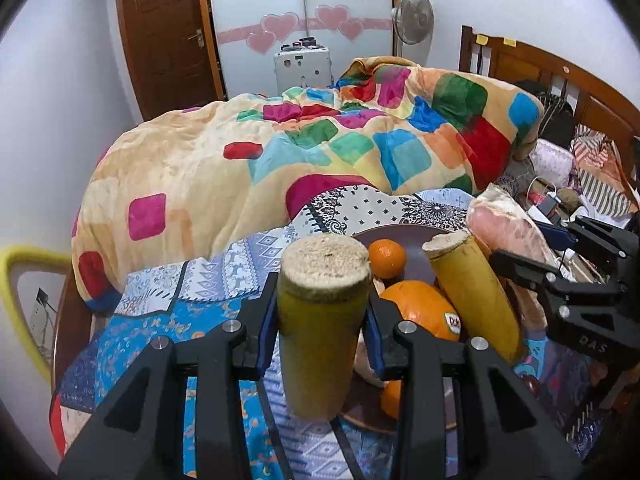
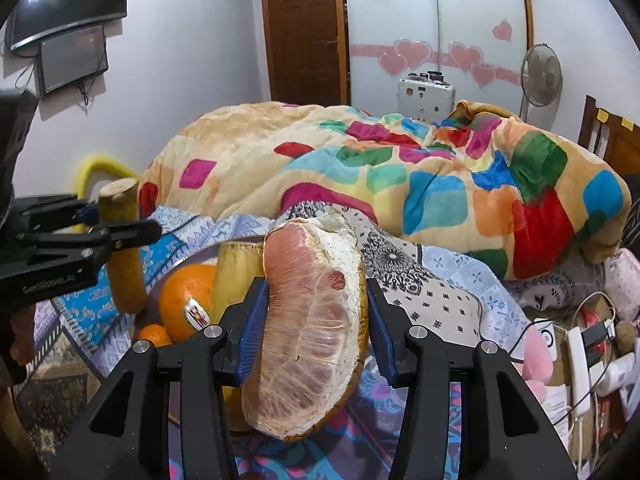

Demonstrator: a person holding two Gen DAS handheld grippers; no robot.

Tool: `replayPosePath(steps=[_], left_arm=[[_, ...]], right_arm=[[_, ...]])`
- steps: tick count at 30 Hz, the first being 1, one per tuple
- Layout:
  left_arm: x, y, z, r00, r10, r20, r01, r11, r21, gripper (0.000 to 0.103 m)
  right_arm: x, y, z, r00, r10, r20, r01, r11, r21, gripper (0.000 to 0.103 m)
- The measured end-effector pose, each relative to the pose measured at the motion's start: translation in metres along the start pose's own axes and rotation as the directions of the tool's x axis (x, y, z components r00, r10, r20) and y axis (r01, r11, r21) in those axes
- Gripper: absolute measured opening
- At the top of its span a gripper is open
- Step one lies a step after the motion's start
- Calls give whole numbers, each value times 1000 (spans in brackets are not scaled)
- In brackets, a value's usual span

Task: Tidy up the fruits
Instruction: 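Lower the gourd onto the plate with the left gripper while the right carries the pomelo over it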

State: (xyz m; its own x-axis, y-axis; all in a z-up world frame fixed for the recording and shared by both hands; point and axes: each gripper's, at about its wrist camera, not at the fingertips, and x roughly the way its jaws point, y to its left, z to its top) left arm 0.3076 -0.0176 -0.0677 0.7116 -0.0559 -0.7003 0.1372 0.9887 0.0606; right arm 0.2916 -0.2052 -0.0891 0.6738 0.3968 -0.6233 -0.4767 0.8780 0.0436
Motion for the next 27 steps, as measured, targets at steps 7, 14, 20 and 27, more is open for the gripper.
replayPosePath(steps=[7, 14, 20, 27], left_arm=[[19, -13, 4, 998, -33, -44, 34, 999, 17, 43], [29, -11, 7, 996, -58, -69, 58, 998, -11, 45], [35, 6, 7, 993, -86, -83, 79, 994, -81, 60], [39, 10, -2, 996, -26, -86, 22, 999, -41, 60]], right_arm=[[5, -5, -6, 999, 30, -20, -29, 1000, 3, 45], [12, -12, -5, 997, 55, -51, -53, 998, 43, 47], [14, -15, -6, 996, 53, -69, -50, 997, 52, 52], [15, -16, -8, 996, 57, -64, -54, 997, 49, 53]])
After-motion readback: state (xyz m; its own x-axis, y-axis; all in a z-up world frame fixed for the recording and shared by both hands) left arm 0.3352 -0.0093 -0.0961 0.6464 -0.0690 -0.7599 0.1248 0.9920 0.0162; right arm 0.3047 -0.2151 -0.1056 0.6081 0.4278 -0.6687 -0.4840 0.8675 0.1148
